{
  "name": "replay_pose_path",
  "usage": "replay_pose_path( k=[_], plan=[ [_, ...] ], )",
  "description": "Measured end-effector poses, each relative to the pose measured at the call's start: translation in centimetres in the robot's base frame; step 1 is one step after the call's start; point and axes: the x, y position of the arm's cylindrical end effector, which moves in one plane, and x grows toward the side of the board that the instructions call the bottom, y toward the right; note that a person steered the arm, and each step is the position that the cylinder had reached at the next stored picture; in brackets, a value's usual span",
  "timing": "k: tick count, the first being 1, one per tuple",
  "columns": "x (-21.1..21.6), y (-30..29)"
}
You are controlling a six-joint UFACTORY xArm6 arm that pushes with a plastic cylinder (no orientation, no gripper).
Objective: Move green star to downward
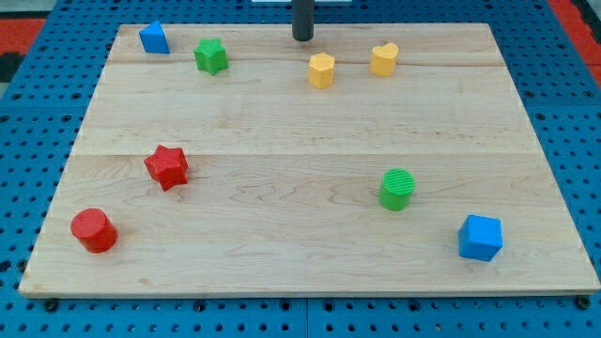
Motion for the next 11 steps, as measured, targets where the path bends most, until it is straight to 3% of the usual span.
replay_pose_path(
  k=[1,3,4,6,7,8,9,10,11],
  plan=[
    [0.0,-1.7],
    [0.0,-15.1],
    [0.5,-13.7],
    [6.4,-13.0],
    [8.6,-8.9],
    [6.2,-10.8],
    [7.8,-11.7],
    [12.2,-9.8],
    [10.3,-13.2]
  ],
)
